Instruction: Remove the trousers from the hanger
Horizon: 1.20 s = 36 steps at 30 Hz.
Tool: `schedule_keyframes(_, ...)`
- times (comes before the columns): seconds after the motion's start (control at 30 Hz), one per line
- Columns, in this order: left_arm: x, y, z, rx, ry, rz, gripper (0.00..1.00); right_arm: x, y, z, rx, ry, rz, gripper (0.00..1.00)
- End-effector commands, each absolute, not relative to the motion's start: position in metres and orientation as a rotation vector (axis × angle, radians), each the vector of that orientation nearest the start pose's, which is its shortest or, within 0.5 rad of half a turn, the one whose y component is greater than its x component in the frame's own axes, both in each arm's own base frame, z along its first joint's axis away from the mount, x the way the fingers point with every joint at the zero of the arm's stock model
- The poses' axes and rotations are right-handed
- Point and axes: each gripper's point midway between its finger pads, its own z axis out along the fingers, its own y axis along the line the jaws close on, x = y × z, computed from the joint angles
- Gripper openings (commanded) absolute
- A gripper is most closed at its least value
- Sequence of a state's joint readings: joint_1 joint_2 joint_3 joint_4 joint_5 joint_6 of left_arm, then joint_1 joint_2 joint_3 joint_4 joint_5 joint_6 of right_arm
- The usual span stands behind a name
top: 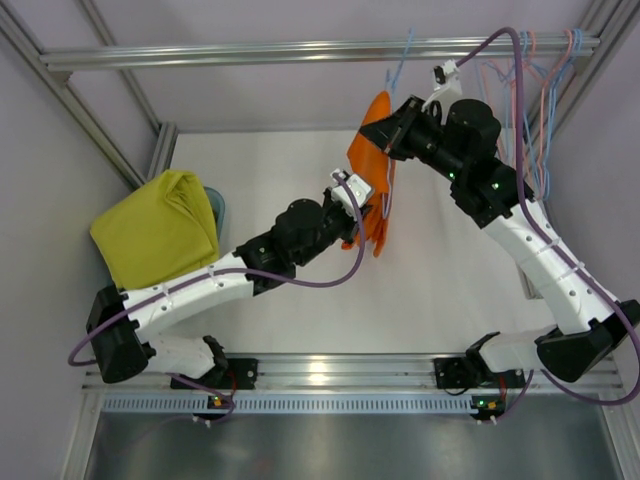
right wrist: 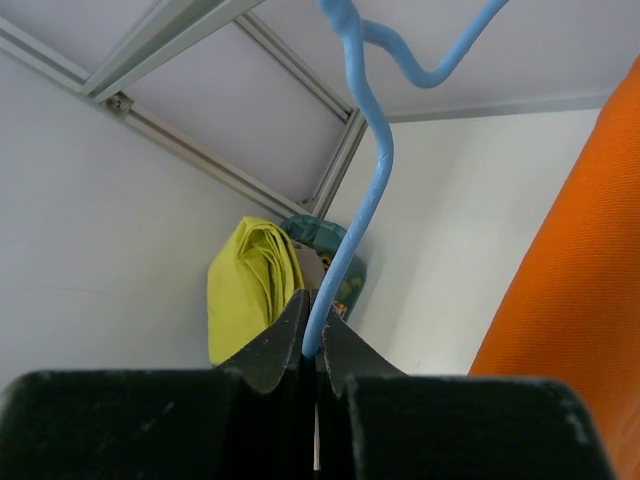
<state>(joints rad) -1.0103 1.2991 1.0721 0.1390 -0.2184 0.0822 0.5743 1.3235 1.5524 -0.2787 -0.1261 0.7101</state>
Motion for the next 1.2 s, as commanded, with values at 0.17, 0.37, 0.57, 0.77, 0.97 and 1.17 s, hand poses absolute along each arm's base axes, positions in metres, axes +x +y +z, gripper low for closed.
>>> schedule_keyframes(0.17, 0.296, -0.325, 0.352, 0.607, 1.451, -0.464, 0.00, 0.297, 0.266, 0.536, -0.090, 1.406, 1.180, 0.00)
schedule_keyframes(0.37, 0.304, -0.310, 0.391, 0.553, 1.396, -0.492, 0.00, 0.300, 0.266, 0.510, -0.129, 1.447, 1.124, 0.00)
schedule_keyframes(0.57, 0.305, -0.289, 0.455, 0.457, 1.340, -0.552, 0.00, 0.304, 0.269, 0.469, -0.152, 1.523, 1.093, 0.00)
schedule_keyframes(0.77, 0.282, -0.276, 0.531, 0.429, 1.194, -0.644, 0.00, 0.317, 0.269, 0.422, -0.080, 1.653, 1.075, 0.00)
schedule_keyframes(0.97, 0.268, -0.258, 0.596, 0.363, 1.083, -0.665, 0.00, 0.330, 0.264, 0.377, -0.032, 1.764, 1.063, 0.00)
schedule_keyframes(1.17, 0.254, -0.238, 0.659, 0.291, 0.958, -0.676, 0.00, 0.328, 0.264, 0.341, -0.038, 1.846, 1.042, 0.00)
